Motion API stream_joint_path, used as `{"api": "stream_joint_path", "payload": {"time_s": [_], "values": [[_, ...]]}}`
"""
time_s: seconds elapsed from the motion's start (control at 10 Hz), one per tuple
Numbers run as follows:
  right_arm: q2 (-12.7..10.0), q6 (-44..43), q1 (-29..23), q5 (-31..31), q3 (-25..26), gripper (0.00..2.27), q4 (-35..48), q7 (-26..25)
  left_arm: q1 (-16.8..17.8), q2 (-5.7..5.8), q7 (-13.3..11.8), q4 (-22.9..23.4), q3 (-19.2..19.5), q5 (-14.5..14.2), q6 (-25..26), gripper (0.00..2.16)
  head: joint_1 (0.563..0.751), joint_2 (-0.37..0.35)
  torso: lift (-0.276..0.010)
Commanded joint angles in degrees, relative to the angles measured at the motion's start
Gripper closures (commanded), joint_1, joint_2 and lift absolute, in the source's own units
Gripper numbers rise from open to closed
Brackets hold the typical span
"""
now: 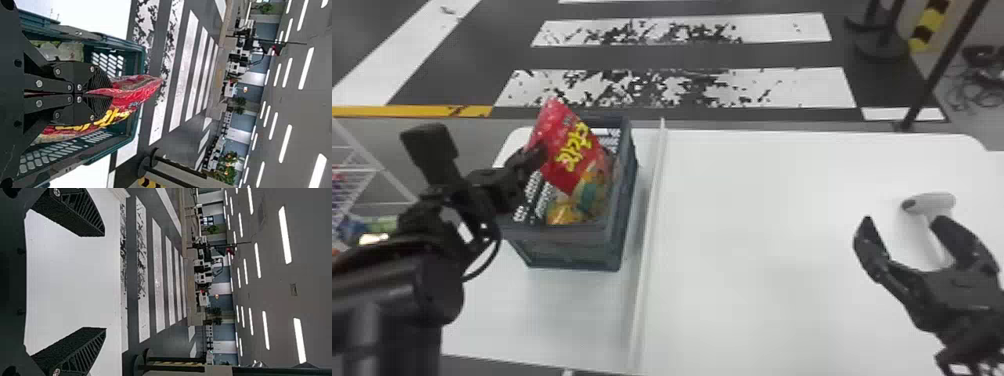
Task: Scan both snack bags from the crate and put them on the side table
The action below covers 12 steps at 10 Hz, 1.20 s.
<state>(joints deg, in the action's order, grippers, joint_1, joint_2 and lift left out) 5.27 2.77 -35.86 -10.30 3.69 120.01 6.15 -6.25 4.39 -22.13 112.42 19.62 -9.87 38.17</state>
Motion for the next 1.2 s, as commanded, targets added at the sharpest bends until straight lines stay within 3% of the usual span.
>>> {"api": "stream_joint_path", "payload": {"time_s": [0.0, 0.1, 0.3, 0.4, 0.6, 0.8, 0.9, 1.1], "values": [[-0.09, 0.00, 0.00, 0.02, -0.08, 0.07, 0.14, 0.09, -1.40, -0.08, 0.15, 4.39, 2.35, -4.37, -0.07, 2.13, 0.695, 0.107, -0.087], [-0.18, 0.00, -0.09, 0.02, -0.08, 0.07, 0.14, 0.53, -3.16, -0.26, 0.42, 8.26, 4.38, -7.88, 0.11, 2.13, 0.695, 0.115, -0.087], [-0.18, 0.00, -0.09, 0.02, -0.08, 0.07, 0.23, 0.53, -6.24, -0.52, -0.02, 14.06, 9.39, -17.99, 2.04, 2.13, 0.695, 0.129, -0.087], [-0.26, 0.00, -0.09, 0.02, -0.17, 0.07, 0.31, 0.53, -7.91, -0.52, 0.07, 18.36, 11.76, -20.63, 4.15, 2.13, 0.695, 0.135, -0.087], [-0.26, -0.17, -0.09, 0.02, -0.17, 0.07, 0.31, 0.53, -10.89, -0.52, -0.11, 24.34, 18.09, -33.72, 6.44, 2.14, 0.695, 0.147, -0.087], [-0.09, -0.17, 0.09, -0.07, -0.17, 0.07, 0.23, 0.53, -13.18, -0.61, -2.57, 25.57, 18.09, -41.46, 6.96, 2.14, 0.695, 0.136, -0.087], [-0.09, -0.17, 0.09, -0.07, -0.35, 0.07, 0.23, 0.44, -13.97, -1.31, -3.80, 24.34, 15.89, -42.60, 6.79, 2.13, 0.695, 0.124, -0.087], [0.00, -0.35, 0.09, -0.25, -0.17, 0.07, 0.31, 0.44, -14.15, -2.28, -6.09, 17.13, 6.75, -41.63, 6.09, 2.13, 0.695, 0.062, -0.087]]}}
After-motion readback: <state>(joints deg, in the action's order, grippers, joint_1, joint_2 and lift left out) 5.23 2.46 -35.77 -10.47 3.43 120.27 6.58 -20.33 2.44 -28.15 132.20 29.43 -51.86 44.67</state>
